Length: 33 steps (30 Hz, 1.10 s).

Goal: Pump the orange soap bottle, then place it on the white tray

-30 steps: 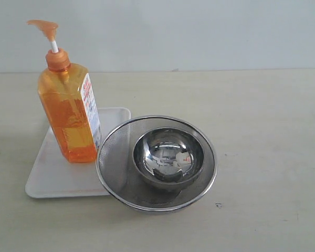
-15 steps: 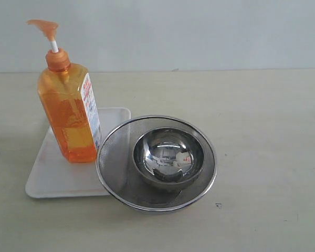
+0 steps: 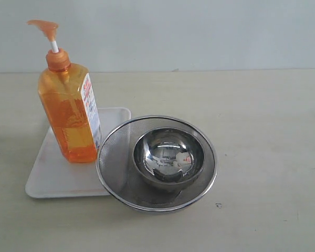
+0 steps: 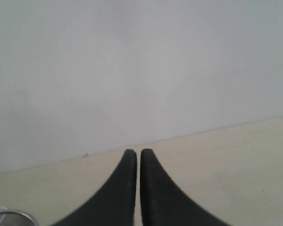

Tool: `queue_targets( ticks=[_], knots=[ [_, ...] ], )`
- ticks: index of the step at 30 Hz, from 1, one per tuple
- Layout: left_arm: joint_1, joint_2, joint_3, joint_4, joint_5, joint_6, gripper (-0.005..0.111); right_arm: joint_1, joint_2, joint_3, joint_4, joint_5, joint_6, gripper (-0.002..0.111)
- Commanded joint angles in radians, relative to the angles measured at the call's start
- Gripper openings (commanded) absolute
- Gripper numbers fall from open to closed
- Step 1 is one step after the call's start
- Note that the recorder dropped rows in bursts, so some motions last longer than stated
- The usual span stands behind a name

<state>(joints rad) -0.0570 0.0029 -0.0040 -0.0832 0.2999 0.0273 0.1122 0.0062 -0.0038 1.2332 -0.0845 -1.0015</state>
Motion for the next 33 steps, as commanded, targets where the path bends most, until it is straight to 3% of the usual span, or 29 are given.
queue_targets(
  ticks=[1, 25, 29, 33],
  knots=[
    [0.001, -0.003, 0.004, 0.001, -0.004, -0.012, 0.005, -0.004, -0.006, 0.004, -0.013, 0.057, -0.053, 0.0],
    [0.001, -0.003, 0.004, 0.001, -0.004, -0.012, 0.005, -0.004, -0.006, -0.019, -0.019, 0.072, 0.125, 0.0],
    [0.001, -0.003, 0.004, 0.001, -0.004, -0.012, 0.005, -0.004, -0.006, -0.022, -0.306, 0.062, 0.327, 0.0],
    [0.001, -0.003, 0.004, 0.001, -0.004, -0.012, 0.005, -0.004, -0.006, -0.022, -0.823, 0.027, 0.833, 0.0]
  ],
)
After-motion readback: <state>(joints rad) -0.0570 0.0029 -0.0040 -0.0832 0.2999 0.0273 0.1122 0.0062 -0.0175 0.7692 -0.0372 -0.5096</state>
